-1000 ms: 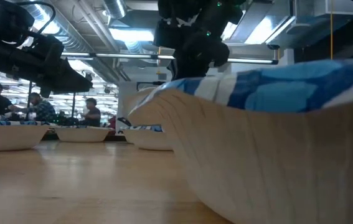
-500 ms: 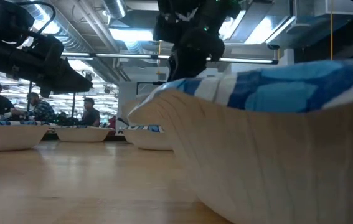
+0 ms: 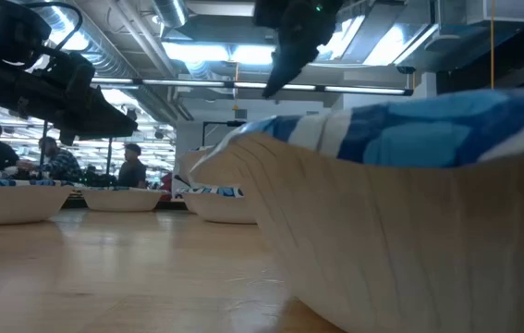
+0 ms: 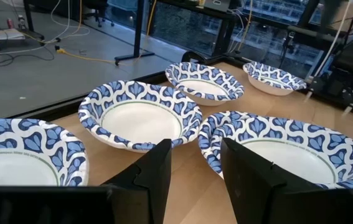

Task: Nest bowls inside each other
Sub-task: Stack the white bowl on top of the white bowl

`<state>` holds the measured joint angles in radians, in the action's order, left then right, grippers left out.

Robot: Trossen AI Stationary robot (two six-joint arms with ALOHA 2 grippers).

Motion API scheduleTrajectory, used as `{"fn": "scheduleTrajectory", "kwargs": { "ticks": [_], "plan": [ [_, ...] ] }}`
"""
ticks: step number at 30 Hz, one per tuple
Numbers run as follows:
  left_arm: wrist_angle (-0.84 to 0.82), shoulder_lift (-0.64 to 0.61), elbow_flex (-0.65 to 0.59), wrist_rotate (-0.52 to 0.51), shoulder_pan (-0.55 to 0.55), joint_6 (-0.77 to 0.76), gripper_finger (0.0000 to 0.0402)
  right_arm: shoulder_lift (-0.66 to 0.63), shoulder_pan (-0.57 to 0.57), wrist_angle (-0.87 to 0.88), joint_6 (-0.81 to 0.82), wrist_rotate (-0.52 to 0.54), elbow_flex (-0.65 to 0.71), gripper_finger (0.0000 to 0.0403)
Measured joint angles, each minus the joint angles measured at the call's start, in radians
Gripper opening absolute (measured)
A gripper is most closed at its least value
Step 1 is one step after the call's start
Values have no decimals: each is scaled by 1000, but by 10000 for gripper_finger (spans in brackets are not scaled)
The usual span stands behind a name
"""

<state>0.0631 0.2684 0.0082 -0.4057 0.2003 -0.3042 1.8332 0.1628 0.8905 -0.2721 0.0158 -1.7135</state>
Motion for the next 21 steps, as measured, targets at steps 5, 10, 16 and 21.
{"fn": "scheduleTrajectory", "kwargs": {
  "ticks": [5, 10, 16, 21],
  "plan": [
    [0, 0, 0, -1, 0, 0, 133, -14, 94, 72, -1, -8, 10, 224],
    [0, 0, 0, -1, 0, 0, 133, -51, 211, -6, -7, -180, 159, 223],
    [0, 0, 0, -1, 0, 0, 133, -118, 275, -199, -22, -158, 414, 223],
    [0, 0, 0, -9, 0, 0, 133, -129, 275, -283, -25, -84, 529, 223]
  ]
}}
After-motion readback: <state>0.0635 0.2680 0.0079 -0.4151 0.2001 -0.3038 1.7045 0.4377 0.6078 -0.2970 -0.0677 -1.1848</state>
